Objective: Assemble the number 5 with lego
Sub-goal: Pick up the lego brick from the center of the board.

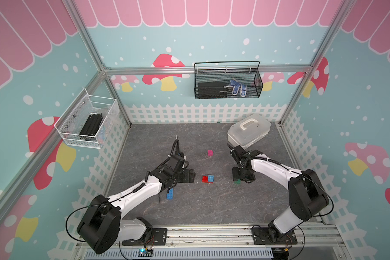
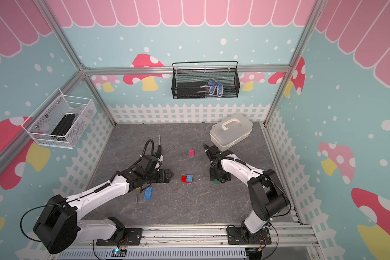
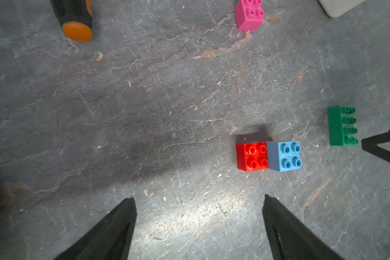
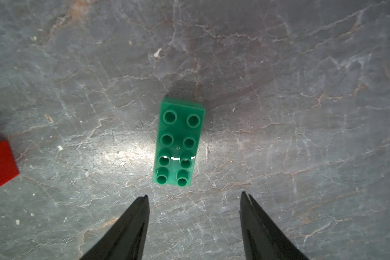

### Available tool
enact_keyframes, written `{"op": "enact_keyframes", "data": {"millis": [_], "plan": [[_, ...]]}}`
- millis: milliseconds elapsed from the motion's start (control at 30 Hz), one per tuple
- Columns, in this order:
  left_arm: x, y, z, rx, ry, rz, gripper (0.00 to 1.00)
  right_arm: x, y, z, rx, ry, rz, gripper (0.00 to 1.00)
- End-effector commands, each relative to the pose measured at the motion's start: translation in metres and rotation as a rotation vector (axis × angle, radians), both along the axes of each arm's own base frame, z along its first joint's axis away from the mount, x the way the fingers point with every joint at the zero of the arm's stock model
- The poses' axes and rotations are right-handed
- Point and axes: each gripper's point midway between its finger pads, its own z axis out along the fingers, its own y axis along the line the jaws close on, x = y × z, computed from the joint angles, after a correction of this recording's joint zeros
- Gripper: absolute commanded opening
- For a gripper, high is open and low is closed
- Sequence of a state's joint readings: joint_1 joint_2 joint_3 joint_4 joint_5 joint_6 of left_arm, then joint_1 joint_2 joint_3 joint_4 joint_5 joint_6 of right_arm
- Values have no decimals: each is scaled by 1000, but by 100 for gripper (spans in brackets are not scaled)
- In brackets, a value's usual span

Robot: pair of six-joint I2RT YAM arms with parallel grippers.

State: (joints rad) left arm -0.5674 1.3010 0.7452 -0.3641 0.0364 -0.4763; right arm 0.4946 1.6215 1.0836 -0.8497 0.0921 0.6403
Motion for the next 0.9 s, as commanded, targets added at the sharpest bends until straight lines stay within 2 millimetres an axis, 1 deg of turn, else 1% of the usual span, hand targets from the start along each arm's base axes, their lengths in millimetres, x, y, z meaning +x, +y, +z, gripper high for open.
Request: {"op": "enact_keyframes", "data": {"millis": [0, 133, 300, 400, 567, 667, 700, 767, 867], "plan": [[5, 0, 8, 8, -17, 27, 91, -2, 8, -10, 39, 31, 31, 66], [5, -2, 6, 14, -15, 23, 91, -1, 12, -16, 50, 41, 37, 64], [7, -2, 3, 23, -10, 31, 91, 0, 11, -27, 29, 67, 53, 58], [9, -3, 3, 14, -11, 45, 91, 1, 10, -32, 12, 74, 71, 51], [10, -8, 1, 11, -10, 34, 91, 2, 6, -33, -16, 75, 128, 38], [10, -8, -3, 18, -1, 33, 91, 2, 10, -33, -8, 81, 201, 27], [9, -8, -4, 19, 2, 32, 91, 1, 12, -32, 4, 83, 241, 25], [9, -7, -5, 22, 3, 35, 91, 0, 11, -31, -5, 90, 281, 26], [9, -7, -5, 23, -1, 37, 91, -2, 9, -31, -22, 102, 328, 33]]}}
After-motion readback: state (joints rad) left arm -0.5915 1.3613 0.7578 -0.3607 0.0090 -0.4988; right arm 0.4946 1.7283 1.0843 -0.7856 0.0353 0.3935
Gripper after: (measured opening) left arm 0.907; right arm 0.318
